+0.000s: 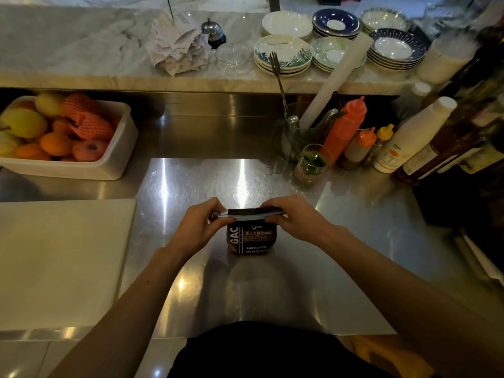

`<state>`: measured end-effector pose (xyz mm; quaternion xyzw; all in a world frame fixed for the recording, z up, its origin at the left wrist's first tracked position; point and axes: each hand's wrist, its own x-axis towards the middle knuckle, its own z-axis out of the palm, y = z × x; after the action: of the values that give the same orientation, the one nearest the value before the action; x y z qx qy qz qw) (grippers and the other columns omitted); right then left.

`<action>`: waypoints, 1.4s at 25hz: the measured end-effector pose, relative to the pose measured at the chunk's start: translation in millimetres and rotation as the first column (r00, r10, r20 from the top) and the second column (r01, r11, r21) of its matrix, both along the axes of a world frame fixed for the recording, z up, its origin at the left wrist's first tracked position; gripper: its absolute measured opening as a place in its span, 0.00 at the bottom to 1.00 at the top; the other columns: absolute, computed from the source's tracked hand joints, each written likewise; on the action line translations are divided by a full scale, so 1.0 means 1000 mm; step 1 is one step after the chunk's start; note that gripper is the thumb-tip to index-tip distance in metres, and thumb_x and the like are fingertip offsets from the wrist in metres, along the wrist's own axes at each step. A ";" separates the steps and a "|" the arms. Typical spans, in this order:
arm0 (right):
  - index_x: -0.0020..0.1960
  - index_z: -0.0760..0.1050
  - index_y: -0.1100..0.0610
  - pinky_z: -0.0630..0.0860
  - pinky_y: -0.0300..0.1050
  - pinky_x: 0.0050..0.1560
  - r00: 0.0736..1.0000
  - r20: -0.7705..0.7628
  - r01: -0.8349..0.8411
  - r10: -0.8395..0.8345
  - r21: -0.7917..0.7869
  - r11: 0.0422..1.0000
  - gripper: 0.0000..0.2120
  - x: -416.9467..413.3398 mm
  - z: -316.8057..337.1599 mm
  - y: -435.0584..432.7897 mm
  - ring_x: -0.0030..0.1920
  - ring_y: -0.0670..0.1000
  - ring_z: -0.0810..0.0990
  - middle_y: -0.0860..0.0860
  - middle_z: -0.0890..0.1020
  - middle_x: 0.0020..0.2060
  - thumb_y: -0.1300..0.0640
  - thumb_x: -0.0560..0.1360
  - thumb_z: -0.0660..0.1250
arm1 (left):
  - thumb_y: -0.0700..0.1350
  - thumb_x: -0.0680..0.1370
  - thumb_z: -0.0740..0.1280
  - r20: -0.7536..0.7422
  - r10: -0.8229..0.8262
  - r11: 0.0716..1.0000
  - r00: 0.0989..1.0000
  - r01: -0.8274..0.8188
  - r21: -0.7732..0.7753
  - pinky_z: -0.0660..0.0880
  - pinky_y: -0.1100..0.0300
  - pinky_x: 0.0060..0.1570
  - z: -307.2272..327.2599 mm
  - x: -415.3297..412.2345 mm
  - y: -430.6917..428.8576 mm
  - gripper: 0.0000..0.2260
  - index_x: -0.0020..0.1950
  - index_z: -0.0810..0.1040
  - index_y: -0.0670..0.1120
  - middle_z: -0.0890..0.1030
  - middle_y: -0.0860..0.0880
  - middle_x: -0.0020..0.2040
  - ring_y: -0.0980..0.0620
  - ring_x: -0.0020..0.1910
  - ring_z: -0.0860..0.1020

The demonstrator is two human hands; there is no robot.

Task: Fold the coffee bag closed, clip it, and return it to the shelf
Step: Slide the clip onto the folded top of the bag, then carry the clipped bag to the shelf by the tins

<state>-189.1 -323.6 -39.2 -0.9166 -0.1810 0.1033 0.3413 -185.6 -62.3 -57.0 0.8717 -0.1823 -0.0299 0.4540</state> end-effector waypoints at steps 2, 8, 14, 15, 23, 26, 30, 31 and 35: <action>0.55 0.82 0.56 0.79 0.41 0.48 0.996 -0.019 0.086 -0.085 0.098 0.991 0.10 -0.003 -0.005 -0.004 0.41 0.41 0.81 0.48 0.85 0.45 0.63 0.75 0.70 | 0.45 0.74 0.74 -0.020 0.027 0.999 0.999 -0.028 -0.026 0.71 0.73 0.38 -0.003 -0.001 0.000 0.12 0.41 0.73 0.59 0.79 0.57 0.35 0.62 0.39 0.77; 0.58 0.79 0.55 0.79 0.41 0.57 0.923 -0.227 0.380 -0.311 0.408 0.830 0.14 -0.019 -0.026 0.006 0.52 0.43 0.82 0.49 0.84 0.51 0.64 0.73 0.72 | 0.41 0.74 0.74 -0.356 0.132 0.944 0.925 -0.227 -0.240 0.79 0.59 0.53 -0.018 -0.012 -0.017 0.08 0.51 0.80 0.48 0.84 0.51 0.50 0.54 0.52 0.82; 0.53 0.81 0.59 0.82 0.49 0.55 0.769 -0.387 0.639 -0.509 0.489 0.594 0.11 -0.032 -0.028 0.028 0.51 0.51 0.85 0.53 0.86 0.48 0.70 0.73 0.71 | 0.38 0.74 0.73 -0.411 0.210 0.866 0.887 -0.364 -0.344 0.80 0.63 0.47 -0.017 -0.017 -0.022 0.08 0.47 0.84 0.51 0.87 0.53 0.44 0.57 0.47 0.84; 0.53 0.81 0.59 0.82 0.47 0.54 0.770 -0.382 0.637 -0.511 0.502 0.585 0.12 -0.032 -0.022 0.031 0.51 0.50 0.86 0.53 0.87 0.48 0.70 0.72 0.71 | 0.37 0.74 0.73 -0.400 0.211 0.860 0.892 -0.364 -0.358 0.79 0.64 0.47 -0.014 -0.017 -0.019 0.09 0.48 0.84 0.51 0.87 0.53 0.44 0.57 0.47 0.84; 0.55 0.80 0.57 0.82 0.43 0.52 0.829 -0.280 0.546 -0.483 0.591 0.594 0.13 -0.032 0.030 0.063 0.50 0.48 0.86 0.54 0.87 0.48 0.67 0.72 0.72 | 0.38 0.74 0.73 -0.293 0.250 0.841 0.923 -0.357 -0.407 0.81 0.62 0.49 0.024 -0.023 0.017 0.08 0.51 0.84 0.47 0.87 0.54 0.46 0.55 0.49 0.84; 0.53 0.80 0.51 0.81 0.40 0.52 0.890 -0.244 0.448 -0.385 0.627 0.637 0.15 -0.031 0.043 0.075 0.49 0.46 0.86 0.49 0.87 0.46 0.68 0.72 0.72 | 0.38 0.74 0.73 -0.258 0.349 0.785 0.901 -0.431 -0.445 0.80 0.56 0.51 0.037 -0.041 0.028 0.09 0.53 0.84 0.45 0.87 0.49 0.50 0.50 0.51 0.84; 0.52 0.80 0.52 0.82 0.39 0.50 0.967 -0.207 0.249 -0.147 0.666 0.703 0.15 -0.035 0.051 0.097 0.48 0.45 0.86 0.46 0.87 0.45 0.68 0.71 0.73 | 0.35 0.72 0.74 -0.208 0.547 0.648 0.811 -0.567 -0.509 0.79 0.64 0.45 0.054 -0.099 0.038 0.11 0.46 0.84 0.51 0.87 0.54 0.43 0.56 0.45 0.85; 0.52 0.80 0.52 0.81 0.37 0.49 0.980 -0.194 0.167 -0.047 0.672 0.722 0.14 -0.040 0.053 0.106 0.47 0.45 0.86 0.44 0.87 0.43 0.68 0.71 0.73 | 0.34 0.72 0.74 -0.202 0.628 0.585 0.751 -0.627 -0.514 0.78 0.66 0.44 0.057 -0.122 0.042 0.11 0.46 0.84 0.50 0.87 0.56 0.42 0.58 0.44 0.84; 0.53 0.80 0.55 0.81 0.38 0.49 0.948 -0.174 -0.065 0.266 0.714 0.698 0.13 -0.075 0.059 0.152 0.49 0.47 0.86 0.47 0.87 0.46 0.67 0.71 0.74 | 0.36 0.73 0.73 -0.222 0.825 0.346 0.519 -0.776 -0.527 0.79 0.65 0.45 0.064 -0.220 0.048 0.09 0.51 0.83 0.46 0.87 0.54 0.46 0.55 0.48 0.85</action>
<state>-264.5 -171.5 19.4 -0.6763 -0.2419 0.1788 0.6724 -405.4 -14.3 7.0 0.6697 0.2488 0.2876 0.6379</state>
